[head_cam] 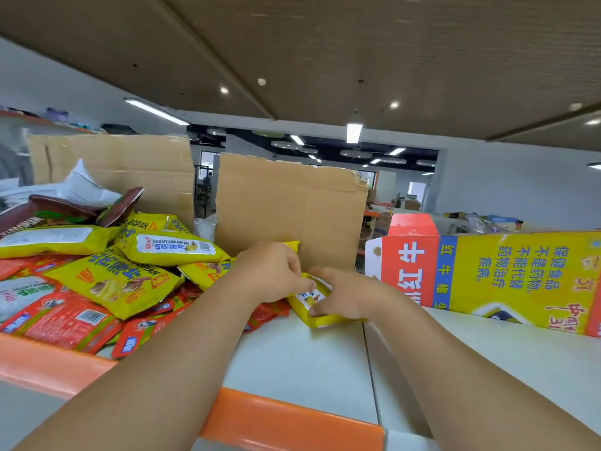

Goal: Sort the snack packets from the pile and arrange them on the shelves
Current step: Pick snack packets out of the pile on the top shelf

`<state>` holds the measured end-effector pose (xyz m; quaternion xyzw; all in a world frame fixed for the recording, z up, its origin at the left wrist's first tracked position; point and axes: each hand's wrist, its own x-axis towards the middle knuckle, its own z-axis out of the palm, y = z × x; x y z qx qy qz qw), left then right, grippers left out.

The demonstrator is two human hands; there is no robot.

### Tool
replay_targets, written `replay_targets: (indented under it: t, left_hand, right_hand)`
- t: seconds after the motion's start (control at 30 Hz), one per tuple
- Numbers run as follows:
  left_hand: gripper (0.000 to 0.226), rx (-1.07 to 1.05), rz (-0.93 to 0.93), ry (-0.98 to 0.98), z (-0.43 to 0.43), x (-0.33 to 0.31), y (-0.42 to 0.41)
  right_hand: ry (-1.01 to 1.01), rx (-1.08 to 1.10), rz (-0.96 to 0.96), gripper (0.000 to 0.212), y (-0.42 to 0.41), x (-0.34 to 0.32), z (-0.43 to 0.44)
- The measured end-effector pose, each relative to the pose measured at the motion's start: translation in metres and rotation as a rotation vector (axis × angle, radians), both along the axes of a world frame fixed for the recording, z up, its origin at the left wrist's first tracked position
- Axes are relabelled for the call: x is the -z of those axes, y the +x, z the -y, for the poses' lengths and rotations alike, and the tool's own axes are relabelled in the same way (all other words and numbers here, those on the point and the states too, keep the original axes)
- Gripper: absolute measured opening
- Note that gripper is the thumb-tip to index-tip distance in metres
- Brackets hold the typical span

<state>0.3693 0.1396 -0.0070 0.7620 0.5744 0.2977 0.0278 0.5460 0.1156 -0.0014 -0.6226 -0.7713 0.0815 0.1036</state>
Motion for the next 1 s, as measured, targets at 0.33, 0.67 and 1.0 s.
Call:
replay_targets:
  t: [0.33, 0.67, 1.0]
  left_hand:
    - [0.025, 0.1, 0.164, -0.026, 0.001, 0.004, 0.0]
    - [0.05, 0.134, 0.034, -0.154, 0.009, 0.001, 0.001]
    - [0.044, 0.142, 0.06, -0.187, 0.007, 0.005, 0.001]
  right_hand:
    - [0.072, 0.156, -0.082, 0.064, 0.043, -0.012, 0.001]
    - [0.379, 0.218, -0.427, 0.037, 0.058, -0.025, 0.0]
    - [0.561, 0.228, -0.989, 0.029, 0.063, -0.043, 0.014]
